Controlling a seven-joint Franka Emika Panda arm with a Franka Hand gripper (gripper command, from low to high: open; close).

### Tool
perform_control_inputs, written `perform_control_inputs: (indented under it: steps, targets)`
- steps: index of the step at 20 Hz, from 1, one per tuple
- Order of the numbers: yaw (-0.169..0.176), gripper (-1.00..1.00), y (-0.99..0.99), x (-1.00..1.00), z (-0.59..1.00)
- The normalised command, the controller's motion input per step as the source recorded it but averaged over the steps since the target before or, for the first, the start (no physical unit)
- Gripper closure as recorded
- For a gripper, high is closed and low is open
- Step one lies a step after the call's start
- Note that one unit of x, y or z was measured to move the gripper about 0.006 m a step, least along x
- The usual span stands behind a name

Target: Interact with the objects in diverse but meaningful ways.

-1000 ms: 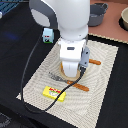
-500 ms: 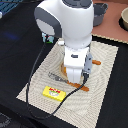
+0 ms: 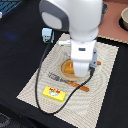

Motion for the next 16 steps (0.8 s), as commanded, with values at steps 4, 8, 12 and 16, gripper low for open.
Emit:
perform_control_inputs:
  steps: [4, 8, 12, 16]
  targets:
    - [0.079, -1.0, 0.81, -0.46, 0.73]
    - [0.034, -1.0, 0.8, -0.63, 0.36]
    - [0.0, -1.0, 0.58, -0.87, -0.01]
    - [0.0, -1.0, 0.29, -0.97, -0.21]
